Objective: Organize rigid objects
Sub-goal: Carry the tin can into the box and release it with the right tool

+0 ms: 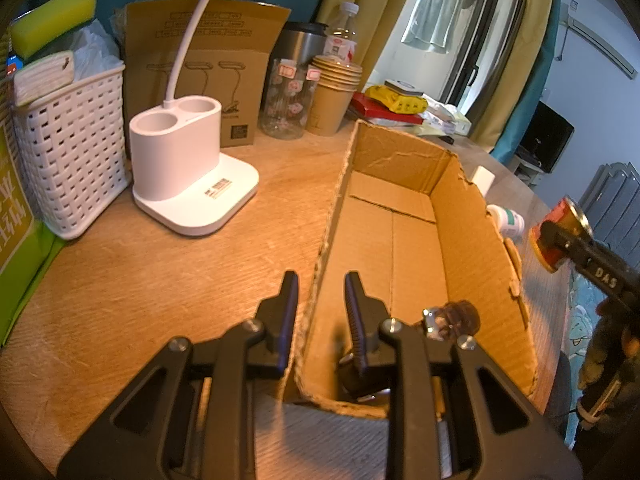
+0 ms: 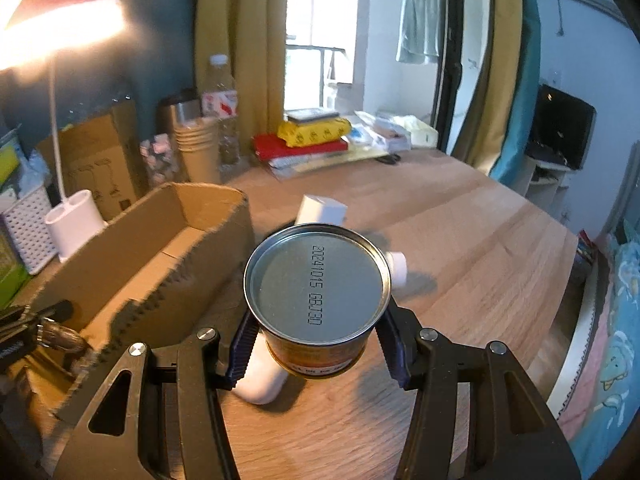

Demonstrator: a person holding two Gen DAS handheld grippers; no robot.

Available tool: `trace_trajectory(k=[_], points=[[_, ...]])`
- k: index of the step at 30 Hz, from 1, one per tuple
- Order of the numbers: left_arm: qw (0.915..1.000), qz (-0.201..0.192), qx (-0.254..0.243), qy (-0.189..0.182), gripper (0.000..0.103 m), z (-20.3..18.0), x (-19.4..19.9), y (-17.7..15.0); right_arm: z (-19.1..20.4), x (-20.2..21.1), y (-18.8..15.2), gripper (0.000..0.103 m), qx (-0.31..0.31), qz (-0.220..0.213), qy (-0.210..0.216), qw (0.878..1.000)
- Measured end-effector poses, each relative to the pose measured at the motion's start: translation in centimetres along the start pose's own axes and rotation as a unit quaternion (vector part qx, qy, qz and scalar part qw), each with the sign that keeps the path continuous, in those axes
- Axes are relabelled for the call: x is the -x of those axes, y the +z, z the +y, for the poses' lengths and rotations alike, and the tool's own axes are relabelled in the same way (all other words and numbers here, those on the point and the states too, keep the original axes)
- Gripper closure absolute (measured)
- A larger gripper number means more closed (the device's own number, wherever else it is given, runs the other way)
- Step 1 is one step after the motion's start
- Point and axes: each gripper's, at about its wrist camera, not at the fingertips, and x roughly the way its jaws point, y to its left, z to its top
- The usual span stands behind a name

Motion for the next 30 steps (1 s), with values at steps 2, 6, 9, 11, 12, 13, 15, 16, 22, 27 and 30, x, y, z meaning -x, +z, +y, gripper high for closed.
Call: trace_trajectory(k=[2,6,9,11,12,13,15,16,22,27,30], points=[[1.0,0.0,0.0,0.0,0.078,0.0,0.0,0.0,0.7,0.5,0.2,0.046,0.005,-0.007,0.006,1.0],[1.0,0.0,0.0,0.0,0.078,0.1,0.0,0.0,2.1,1.2,0.6,0.046,0.014,-0.014,0.022,1.0],[1.0,0.0,0.0,0.0,0.078,0.1,0.0,0.0,3.0,1.6,0.8,0.046,0.022,-0.018,0.034,0.999],[1.0,0.0,0.0,0.0,0.078,0.1,0.0,0.0,3.6,1.8,0.8,0.046,0.025,-0.021,0.041,0.999],[1.0,0.0,0.0,0.0,0.078,0.0,0.0,0.0,3.9,1.9,0.9,0.046,0.028,-0.022,0.046,0.998],[1.0,0.0,0.0,0.0,0.078,0.0,0.0,0.0,4.2,2.1,1.1,0.046,0.03,-0.025,0.051,0.998],[1.0,0.0,0.0,0.0,0.078,0.0,0.0,0.0,5.0,2.4,1.3,0.046,0.037,-0.029,0.058,0.997],[1.0,0.0,0.0,0.0,0.078,0.0,0.0,0.0,5.4,2.6,1.5,0.046,0.04,-0.032,0.062,0.997],[1.0,0.0,0.0,0.001,0.078,0.1,0.0,0.0,7.6,3.4,2.0,0.046,0.059,-0.041,0.083,0.994],[1.0,0.0,0.0,0.001,0.078,0.0,0.0,0.0,9.1,3.4,2.1,0.046,0.072,-0.041,0.099,0.992],[1.0,0.0,-0.001,0.001,0.078,0.0,0.0,0.0,10.0,3.2,2.0,0.046,0.081,-0.039,0.106,0.99]])
